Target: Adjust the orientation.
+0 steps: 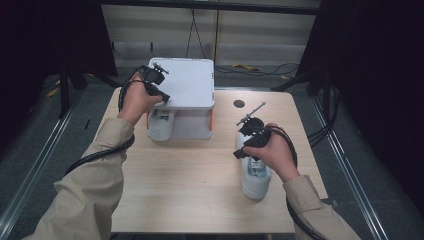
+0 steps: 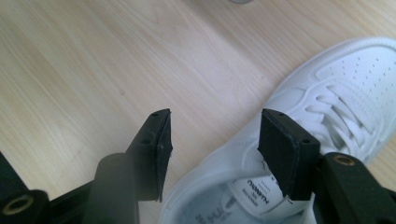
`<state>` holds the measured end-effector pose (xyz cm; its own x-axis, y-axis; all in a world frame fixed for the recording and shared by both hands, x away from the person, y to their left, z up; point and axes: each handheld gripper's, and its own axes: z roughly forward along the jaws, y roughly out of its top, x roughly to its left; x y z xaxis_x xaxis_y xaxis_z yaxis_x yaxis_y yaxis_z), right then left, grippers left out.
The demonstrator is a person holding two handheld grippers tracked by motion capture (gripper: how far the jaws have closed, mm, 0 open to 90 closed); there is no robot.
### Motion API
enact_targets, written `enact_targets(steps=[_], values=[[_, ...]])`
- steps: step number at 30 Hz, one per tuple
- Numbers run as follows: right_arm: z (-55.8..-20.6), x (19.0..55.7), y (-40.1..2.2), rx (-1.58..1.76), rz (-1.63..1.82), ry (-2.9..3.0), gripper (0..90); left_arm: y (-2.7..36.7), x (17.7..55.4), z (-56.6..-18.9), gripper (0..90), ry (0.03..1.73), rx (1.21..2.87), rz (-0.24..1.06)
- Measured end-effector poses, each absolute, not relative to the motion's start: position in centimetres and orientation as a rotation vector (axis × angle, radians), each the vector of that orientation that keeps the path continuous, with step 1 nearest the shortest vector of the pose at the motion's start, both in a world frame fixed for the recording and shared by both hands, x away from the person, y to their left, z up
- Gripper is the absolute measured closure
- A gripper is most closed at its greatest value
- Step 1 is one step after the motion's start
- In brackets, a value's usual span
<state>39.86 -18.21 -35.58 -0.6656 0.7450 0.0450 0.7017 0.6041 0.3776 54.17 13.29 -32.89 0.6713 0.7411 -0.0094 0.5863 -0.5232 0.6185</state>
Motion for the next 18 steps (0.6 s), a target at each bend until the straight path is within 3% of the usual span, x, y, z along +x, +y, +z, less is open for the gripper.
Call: enact_targets(steps=[6, 8, 18], values=[[-35.8, 39.3, -19.0, 1.33, 0.505, 2.71, 48.6, 13.5, 54.2, -33.0, 90.0, 1.026, 2.272, 0.329], [-36.3, 39.2, -19.3, 1.383, 0.471, 2.739, 53.6, 13.6, 54.1, -33.1, 90.0, 1.023, 2.261, 0.336], [-36.9, 39.0, -19.0, 1.448, 0.342, 2.793, 57.4, 13.4, 54.0, -33.0, 90.0, 1.012, 2.276, 0.353]])
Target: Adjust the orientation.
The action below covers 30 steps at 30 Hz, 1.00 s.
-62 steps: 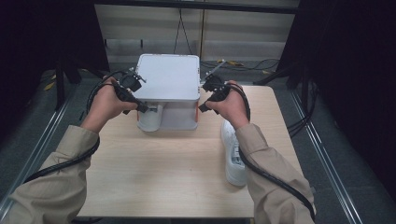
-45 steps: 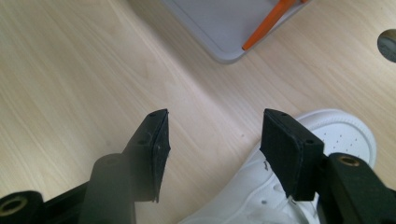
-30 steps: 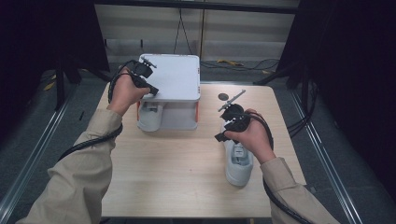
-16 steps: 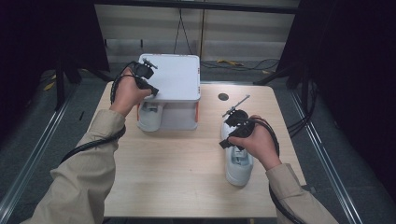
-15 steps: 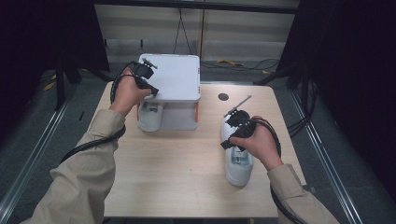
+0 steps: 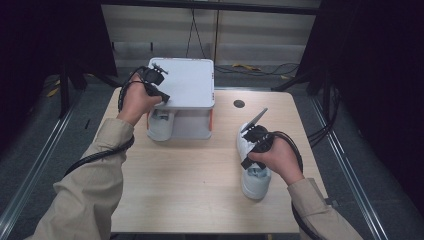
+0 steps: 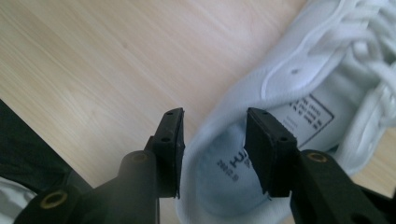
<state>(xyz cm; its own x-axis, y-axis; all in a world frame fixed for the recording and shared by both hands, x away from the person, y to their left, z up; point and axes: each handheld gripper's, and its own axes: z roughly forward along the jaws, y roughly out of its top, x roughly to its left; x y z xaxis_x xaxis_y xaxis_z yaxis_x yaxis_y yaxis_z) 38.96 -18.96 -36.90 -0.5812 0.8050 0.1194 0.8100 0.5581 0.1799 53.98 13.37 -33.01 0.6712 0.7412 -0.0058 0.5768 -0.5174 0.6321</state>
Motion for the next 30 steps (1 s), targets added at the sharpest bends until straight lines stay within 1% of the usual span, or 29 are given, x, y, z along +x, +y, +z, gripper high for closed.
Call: enact_targets(steps=[7, 10, 11, 12, 13, 16, 17, 20, 21, 22, 23, 24, 25, 26, 28, 30], values=[[-38.3, 38.6, -19.1, -1.461, -0.287, -2.698, 57.9, 13.4, 53.9, -33.0, 90.0, 1.012, 2.273, 0.358], [-39.4, 38.7, -18.9, -1.475, -0.287, -2.679, 59.3, 13.5, 53.9, -33.1, 90.0, 1.009, 2.265, 0.362], [-40.2, 38.8, -18.6, -1.469, -0.268, -2.675, 59.5, 13.5, 53.8, -33.2, 90.0, 1.007, 2.258, 0.362], [-40.2, 38.8, -18.6, -1.469, -0.268, -2.675, 59.5, 13.5, 53.8, -33.2, 90.0, 1.007, 2.258, 0.362], [-41.1, 39.0, -18.3, -1.479, -0.26, -2.678, 61.3, 13.6, 53.8, -33.2, 90.0, 1.001, 2.255, 0.363], [-41.8, 39.3, -18.0, -1.5, -0.24, -2.664, 62.4, 13.6, 53.7, -33.2, 90.0, 0.995, 2.256, 0.367], [-42.2, 39.5, -17.7, -1.513, -0.221, -2.665, 64.1, 13.5, 53.7, -33.3, 90.0, 0.993, 2.255, 0.37], [-42.2, 39.7, -17.4, -1.519, -0.18, -2.668, 66.5, 13.5, 53.7, -33.3, 90.0, 0.992, 2.255, 0.37], [-42.1, 39.7, -17.2, -1.504, -0.158, -2.686, 70.5, 13.5, 53.7, -33.3, 90.0, 0.99, 2.257, 0.375], [-42.1, 39.7, -17.2, -1.504, -0.158, -2.686, 70.5, 13.5, 53.7, -33.3, 90.0, 0.99, 2.257, 0.375], [-42.0, 39.6, -17.2, -1.481, -0.131, -2.723, 73.7, 13.5, 53.6, -33.3, 90.0, 0.99, 2.252, 0.373], [-42.0, 39.6, -17.2, -1.481, -0.131, -2.723, 73.7, 13.5, 53.6, -33.3, 90.0, 0.99, 2.252, 0.373], [-41.8, 39.6, -17.5, -1.479, -0.099, -2.744, 76.9, 13.6, 53.7, -33.3, 90.0, 0.99, 2.248, 0.371], [-41.8, 39.6, -17.8, -1.491, -0.091, -2.748, 78.2, 13.6, 53.7, -33.3, 90.0, 0.991, 2.244, 0.369], [-41.9, 39.6, -18.2, -1.496, -0.086, -2.761, 78.9, 13.7, 53.7, -33.3, 90.0, 0.986, 2.246, 0.368], [-41.9, 39.7, -19.2, -1.537, -0.143, -2.716, 77.0, 13.7, 53.7, -33.3, 90.0, 0.99, 2.245, 0.364]])
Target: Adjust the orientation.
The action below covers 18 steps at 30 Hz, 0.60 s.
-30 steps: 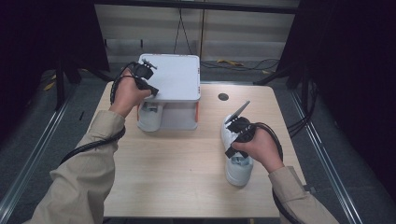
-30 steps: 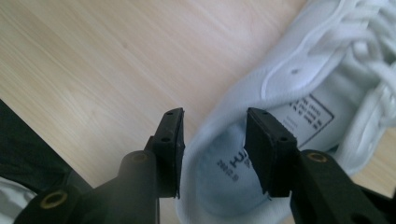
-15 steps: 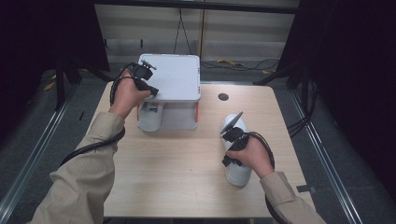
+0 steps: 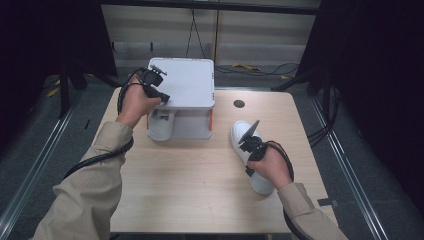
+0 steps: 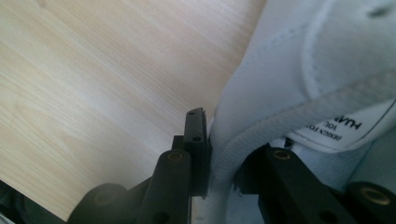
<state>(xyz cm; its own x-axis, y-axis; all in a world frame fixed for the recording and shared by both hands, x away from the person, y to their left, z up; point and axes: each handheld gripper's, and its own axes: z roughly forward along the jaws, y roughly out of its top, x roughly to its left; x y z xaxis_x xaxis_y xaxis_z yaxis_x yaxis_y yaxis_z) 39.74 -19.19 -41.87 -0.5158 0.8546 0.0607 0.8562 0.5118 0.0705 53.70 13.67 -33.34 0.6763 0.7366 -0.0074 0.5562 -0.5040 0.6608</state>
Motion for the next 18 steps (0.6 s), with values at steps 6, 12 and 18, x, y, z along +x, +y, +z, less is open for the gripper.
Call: enact_targets(steps=[6, 12, 18], values=[[-42.2, 40.1, -19.0, -1.544, -0.131, -2.717, 75.1, 13.5, 53.6, -33.3, 90.0, 0.991, 2.248, 0.378], [-41.6, 39.9, -19.0, -1.565, -0.105, -2.749, 82.8, 13.6, 53.6, -33.3, 90.0, 0.995, 2.251, 0.372], [-39.1, 39.0, -19.1, -1.54, -0.209, -2.746, 83.6, 13.3, 53.7, -33.2, 90.0, 1.002, 2.263, 0.383]])
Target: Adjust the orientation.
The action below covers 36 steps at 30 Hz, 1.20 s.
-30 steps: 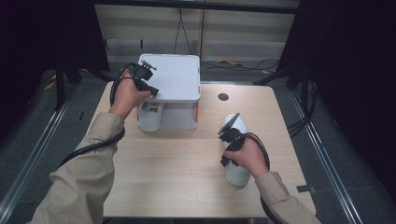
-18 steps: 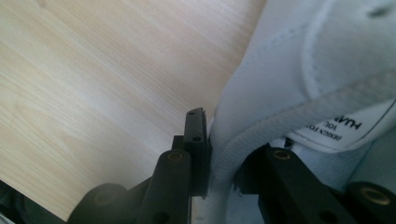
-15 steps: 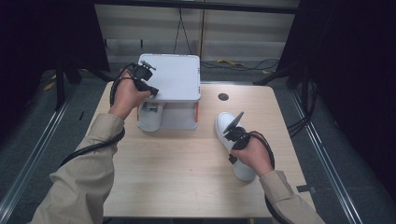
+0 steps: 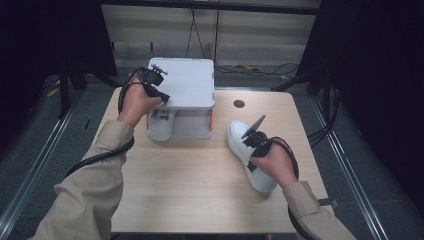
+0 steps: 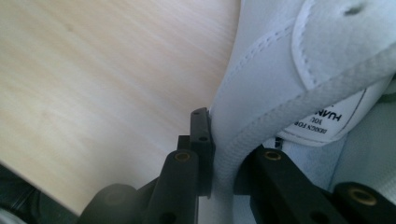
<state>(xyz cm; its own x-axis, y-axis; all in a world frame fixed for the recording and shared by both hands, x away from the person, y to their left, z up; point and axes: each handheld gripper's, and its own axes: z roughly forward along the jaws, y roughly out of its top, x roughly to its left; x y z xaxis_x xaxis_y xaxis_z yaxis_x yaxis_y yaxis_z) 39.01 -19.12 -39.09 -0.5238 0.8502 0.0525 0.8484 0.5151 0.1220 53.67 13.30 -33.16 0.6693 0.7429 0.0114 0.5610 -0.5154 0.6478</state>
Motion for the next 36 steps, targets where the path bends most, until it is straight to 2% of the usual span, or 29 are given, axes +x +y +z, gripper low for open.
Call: enact_targets(steps=[5, 11, 17, 36], values=[[-37.0, 37.6, -17.2, 1.405, 0.252, 2.738, 83.6, 13.4, 53.6, -33.2, 90.0, 1.007, 2.251, 0.381], [-36.4, 37.0, -14.8, 1.325, 0.282, 2.782, 83.5, 13.3, 53.5, -33.2, 90.0, 1.003, 2.261, 0.402], [-37.1, 37.8, -11.2, 1.244, 0.321, 2.83, 83.3, 13.2, 53.5, -33.2, 90.0, 0.992, 2.268, 0.406], [-40.3, 42.3, -6.0, 1.231, 0.331, 2.822, 82.3, 13.3, 53.3, -33.3, 90.0, 0.976, 2.261, 0.4]])
